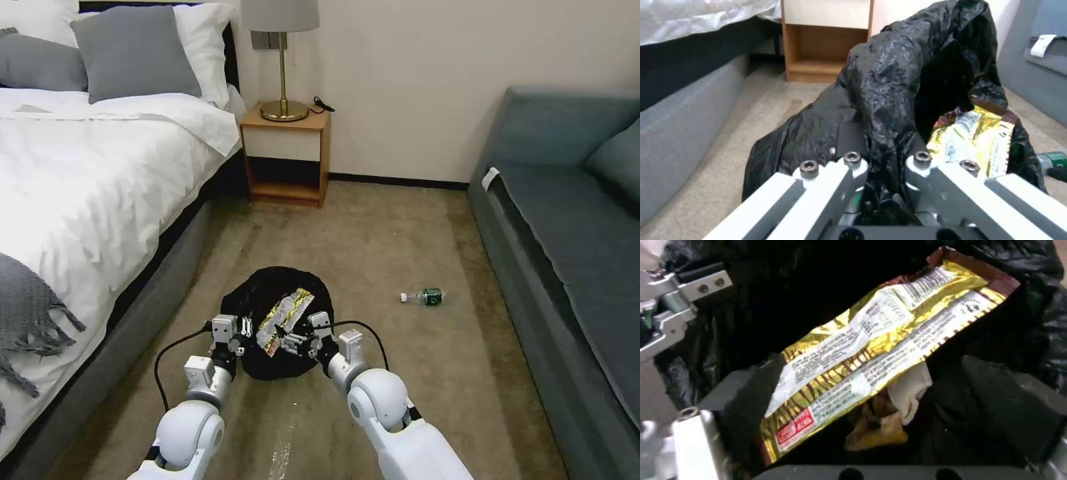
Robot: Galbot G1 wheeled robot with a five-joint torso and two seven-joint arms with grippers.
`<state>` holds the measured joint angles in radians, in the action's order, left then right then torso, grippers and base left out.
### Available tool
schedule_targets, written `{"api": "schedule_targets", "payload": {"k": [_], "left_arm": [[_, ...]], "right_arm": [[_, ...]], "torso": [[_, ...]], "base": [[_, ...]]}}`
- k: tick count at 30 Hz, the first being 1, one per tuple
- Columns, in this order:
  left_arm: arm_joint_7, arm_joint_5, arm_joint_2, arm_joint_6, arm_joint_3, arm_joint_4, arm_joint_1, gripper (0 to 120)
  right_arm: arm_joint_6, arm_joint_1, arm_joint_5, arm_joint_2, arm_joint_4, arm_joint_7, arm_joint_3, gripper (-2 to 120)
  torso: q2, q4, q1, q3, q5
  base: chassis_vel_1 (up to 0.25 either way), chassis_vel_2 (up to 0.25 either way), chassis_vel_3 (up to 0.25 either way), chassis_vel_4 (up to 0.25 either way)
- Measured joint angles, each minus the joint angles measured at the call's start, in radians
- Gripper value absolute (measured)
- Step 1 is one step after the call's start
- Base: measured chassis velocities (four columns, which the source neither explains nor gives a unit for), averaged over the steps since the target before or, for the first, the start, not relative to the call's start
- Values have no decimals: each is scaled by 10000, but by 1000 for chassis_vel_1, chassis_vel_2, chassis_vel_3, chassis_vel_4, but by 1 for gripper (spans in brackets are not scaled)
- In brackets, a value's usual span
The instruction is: Pick up the trash bin, then pick up the garbage on the floor and place it into the trash bin.
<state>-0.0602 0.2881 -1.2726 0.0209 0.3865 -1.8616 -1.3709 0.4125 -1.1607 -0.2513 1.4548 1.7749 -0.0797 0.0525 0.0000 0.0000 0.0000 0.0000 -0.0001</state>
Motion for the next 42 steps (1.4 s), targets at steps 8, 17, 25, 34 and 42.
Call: {"api": "schedule_targets", "payload": {"k": [8, 17, 25, 34, 42], "left_arm": [[-5, 224, 144, -1, 183, -11, 38, 4], [-13, 314, 121, -106, 252, 74, 56, 4], [-13, 217, -29, -182, 191, 105, 24, 4], [-13, 119, -46, -290, 250, 106, -59, 4], [-13, 56, -86, -402, 285, 114, -97, 4]], "right_arm": [[-93, -213, -270, 50, 349, 111, 419, 100], [-162, -283, -737, 21, 312, 542, 1736, 100], [-292, -288, -907, -130, -251, 555, 2937, 100], [-452, -187, -908, -135, -921, 765, 3747, 100], [-498, -75, -743, -140, -1679, 914, 4350, 100]], "torso": [[0, 0, 0, 0, 0], [0, 0, 0, 0, 1], [0, 0, 0, 1, 2], [0, 0, 0, 0, 2], [0, 0, 0, 0, 1]], "base": [[0, 0, 0, 0], [0, 0, 0, 0], [0, 0, 0, 0], [0, 0, 0, 0], [0, 0, 0, 0]]}}
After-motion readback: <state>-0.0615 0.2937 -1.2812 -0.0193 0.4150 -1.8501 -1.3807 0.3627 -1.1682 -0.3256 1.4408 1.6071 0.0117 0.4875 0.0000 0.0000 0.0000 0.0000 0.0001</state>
